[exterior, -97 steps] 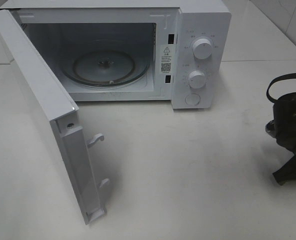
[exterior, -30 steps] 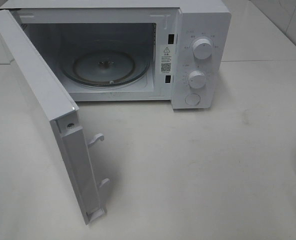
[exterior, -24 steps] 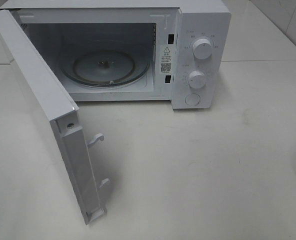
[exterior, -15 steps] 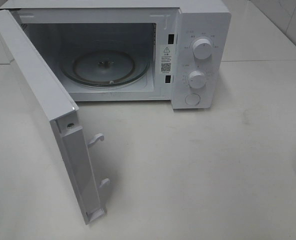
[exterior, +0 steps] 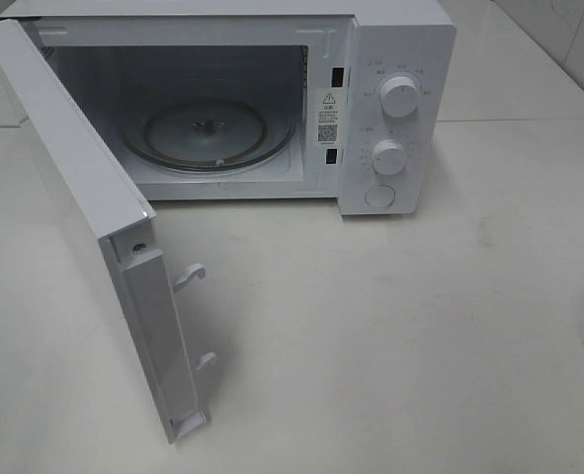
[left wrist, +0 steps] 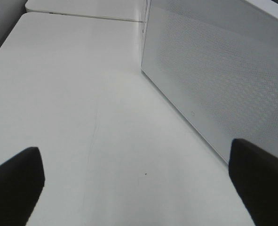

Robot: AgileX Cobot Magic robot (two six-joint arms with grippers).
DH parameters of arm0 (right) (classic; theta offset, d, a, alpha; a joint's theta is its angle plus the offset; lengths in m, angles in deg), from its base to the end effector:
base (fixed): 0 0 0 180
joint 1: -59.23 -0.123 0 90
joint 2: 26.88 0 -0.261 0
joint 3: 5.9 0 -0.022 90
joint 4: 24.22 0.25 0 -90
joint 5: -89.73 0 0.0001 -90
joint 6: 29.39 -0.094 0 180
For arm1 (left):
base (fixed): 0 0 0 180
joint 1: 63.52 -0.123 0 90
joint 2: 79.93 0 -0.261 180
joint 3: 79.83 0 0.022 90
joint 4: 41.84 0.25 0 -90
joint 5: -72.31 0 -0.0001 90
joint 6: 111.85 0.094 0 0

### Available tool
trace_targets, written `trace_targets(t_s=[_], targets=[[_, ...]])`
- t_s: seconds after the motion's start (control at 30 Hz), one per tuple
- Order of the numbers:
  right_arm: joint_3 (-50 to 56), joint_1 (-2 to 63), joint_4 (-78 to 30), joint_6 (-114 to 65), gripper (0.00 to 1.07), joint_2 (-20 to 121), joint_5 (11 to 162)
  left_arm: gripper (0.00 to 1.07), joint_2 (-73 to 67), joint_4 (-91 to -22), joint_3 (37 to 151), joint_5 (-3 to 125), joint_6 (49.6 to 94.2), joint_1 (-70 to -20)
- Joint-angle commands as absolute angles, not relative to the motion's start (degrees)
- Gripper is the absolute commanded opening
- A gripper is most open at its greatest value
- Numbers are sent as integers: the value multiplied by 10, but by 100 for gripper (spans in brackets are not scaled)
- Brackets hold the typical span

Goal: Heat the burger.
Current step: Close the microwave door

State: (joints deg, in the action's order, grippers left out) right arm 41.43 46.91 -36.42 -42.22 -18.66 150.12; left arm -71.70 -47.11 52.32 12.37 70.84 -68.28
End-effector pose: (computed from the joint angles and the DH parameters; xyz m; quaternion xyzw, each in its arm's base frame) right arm 0.0221 -0.0129 0.2802 0.0082 0.8429 0.0112 0.5378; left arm 0.0216 -0.0057 0.2771 -0.0138 0.8471 -0.0115 0.5311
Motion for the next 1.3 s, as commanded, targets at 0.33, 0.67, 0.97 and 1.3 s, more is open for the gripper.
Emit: trace_targets(t_s=[0.33,0.67,0.97,1.3], targets=[[414,471,-370,-419,75,-201,1497,102,-728,-473,521,129,708,-681],[414,471,-370,-419,75,-201,1497,102,-728,-473,521,129,708,-681],[414,471,-370,-419,75,-201,1497,102,-728,-473,521,129,708,-681],[414,533,-370,-419,75,-201,1497,102,-728,-473,521,129,708,-681]])
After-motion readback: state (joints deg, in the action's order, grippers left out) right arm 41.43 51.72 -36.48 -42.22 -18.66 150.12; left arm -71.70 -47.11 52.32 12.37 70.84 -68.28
